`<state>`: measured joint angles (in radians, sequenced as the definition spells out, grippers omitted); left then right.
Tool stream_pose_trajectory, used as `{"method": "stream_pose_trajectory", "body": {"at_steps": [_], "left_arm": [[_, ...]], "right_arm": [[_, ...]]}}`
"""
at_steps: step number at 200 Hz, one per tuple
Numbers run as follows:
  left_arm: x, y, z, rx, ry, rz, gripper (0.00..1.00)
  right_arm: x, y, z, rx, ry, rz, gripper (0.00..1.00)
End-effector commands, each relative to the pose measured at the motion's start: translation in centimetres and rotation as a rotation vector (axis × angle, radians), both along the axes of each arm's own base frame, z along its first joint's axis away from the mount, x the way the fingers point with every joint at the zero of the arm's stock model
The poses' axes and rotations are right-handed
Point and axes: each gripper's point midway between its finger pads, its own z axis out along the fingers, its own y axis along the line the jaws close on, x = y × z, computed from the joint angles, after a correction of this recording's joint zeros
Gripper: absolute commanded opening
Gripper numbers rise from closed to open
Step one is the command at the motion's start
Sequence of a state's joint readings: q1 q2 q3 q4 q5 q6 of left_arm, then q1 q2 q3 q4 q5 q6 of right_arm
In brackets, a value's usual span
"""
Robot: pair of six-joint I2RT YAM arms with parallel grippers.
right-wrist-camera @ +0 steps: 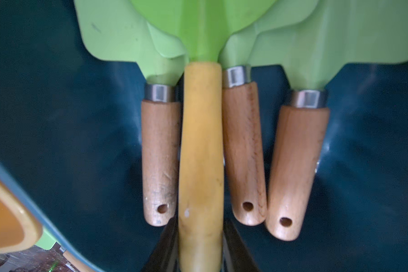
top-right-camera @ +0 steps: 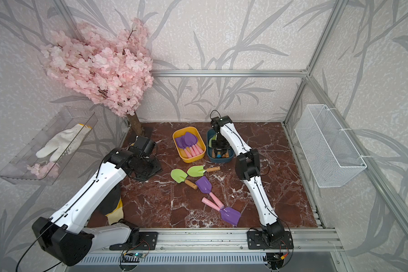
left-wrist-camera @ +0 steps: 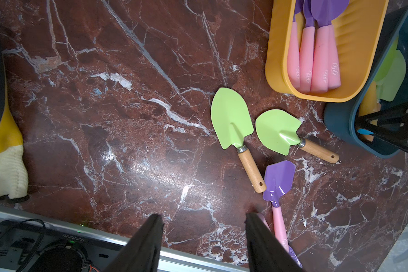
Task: Sort the small shovels by color and place them into the storage box
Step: Place the shovel in the storage box.
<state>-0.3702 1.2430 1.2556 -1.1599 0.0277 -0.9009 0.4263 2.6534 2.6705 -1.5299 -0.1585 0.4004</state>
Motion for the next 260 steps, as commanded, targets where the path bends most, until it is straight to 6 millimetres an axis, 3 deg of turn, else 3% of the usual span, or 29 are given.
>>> {"method": "stream_pose_trajectory", "body": {"at_steps": [1, 260], "left_arm": [[-0.5, 0.6, -0.1, 0.023, 0.018, 0.004, 0.59], [-0.7, 0.7, -0.3, 0.026, 0.027, 0.007, 0.6]], "right_arm": [[0.1, 0.3, -0.7, -0.008, 0.001, 0.003, 0.19], [-0.5, 0.1, -3.0, -0.026, 0.05, 0.009, 0.33]]}}
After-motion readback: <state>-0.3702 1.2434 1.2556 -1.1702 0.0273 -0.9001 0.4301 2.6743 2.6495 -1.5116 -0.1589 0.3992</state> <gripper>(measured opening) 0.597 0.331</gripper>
